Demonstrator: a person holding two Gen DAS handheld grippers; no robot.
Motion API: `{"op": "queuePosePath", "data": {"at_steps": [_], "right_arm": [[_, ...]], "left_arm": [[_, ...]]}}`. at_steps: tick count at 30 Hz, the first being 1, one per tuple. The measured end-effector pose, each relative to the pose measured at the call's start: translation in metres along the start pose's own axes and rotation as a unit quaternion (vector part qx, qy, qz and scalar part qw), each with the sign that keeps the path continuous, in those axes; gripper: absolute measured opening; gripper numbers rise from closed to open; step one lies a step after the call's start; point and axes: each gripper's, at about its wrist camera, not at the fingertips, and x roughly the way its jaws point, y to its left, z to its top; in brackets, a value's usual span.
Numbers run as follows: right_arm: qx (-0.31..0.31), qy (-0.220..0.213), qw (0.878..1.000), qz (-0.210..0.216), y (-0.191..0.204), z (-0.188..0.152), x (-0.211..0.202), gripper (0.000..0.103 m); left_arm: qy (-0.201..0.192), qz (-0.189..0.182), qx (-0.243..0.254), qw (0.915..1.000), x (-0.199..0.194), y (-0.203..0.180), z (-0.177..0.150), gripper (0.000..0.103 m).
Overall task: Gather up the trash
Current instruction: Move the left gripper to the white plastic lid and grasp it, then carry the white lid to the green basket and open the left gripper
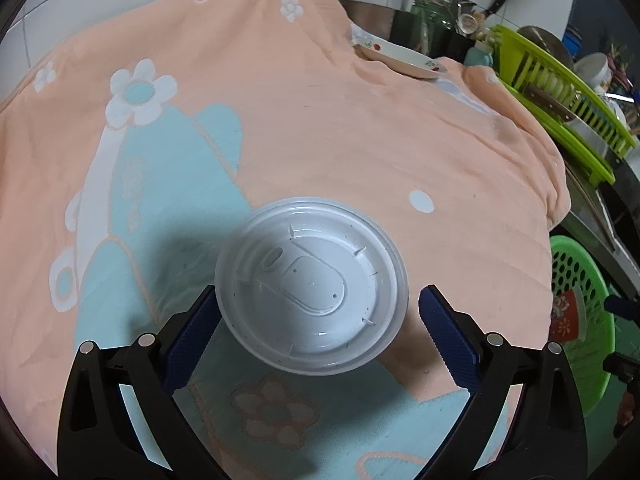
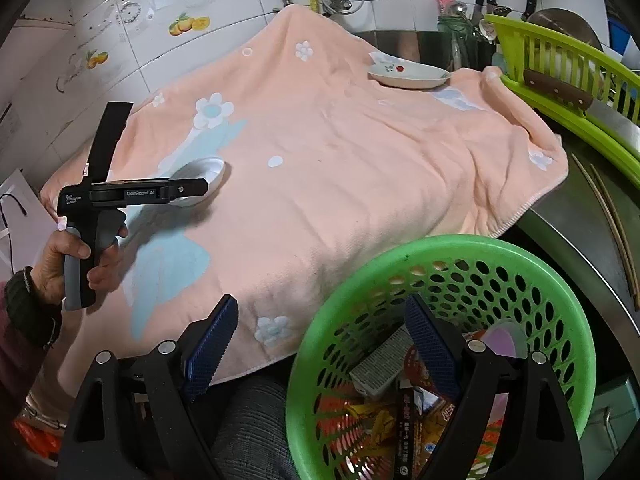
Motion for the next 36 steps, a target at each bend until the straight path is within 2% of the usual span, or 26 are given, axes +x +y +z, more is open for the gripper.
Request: {"op": "queuePosePath", "data": {"at_steps": [11, 20, 27, 36], "right_arm": [[0.010, -0.003, 1.000, -0.024, -0.016, -0.006, -0.005, 0.082], [0.044, -0.021, 0.996, -0.074, -0.061, -0.014, -0.029, 0.082], [0.068, -0.035, 0.991, -0.110, -0.096, -0.028, -0.045, 0.082], [0.096, -0.024, 0.988, -0.115, -0.128, -0.051, -0.049, 0.082]], "left_arm": [[-0.008, 0.009, 0.002, 0.9999, 0.003, -0.006, 0.000, 0.090], [-0.031, -0.041, 0.007, 0.9986, -0.020, -0.034, -0.003, 0.090], [-0.027, -0.084, 0.012, 0.9960, -0.026, -0.066, -0.010, 0.090], [-0.018, -0.125, 0.041, 0.9912, -0.026, -0.115, -0.018, 0.090]]}}
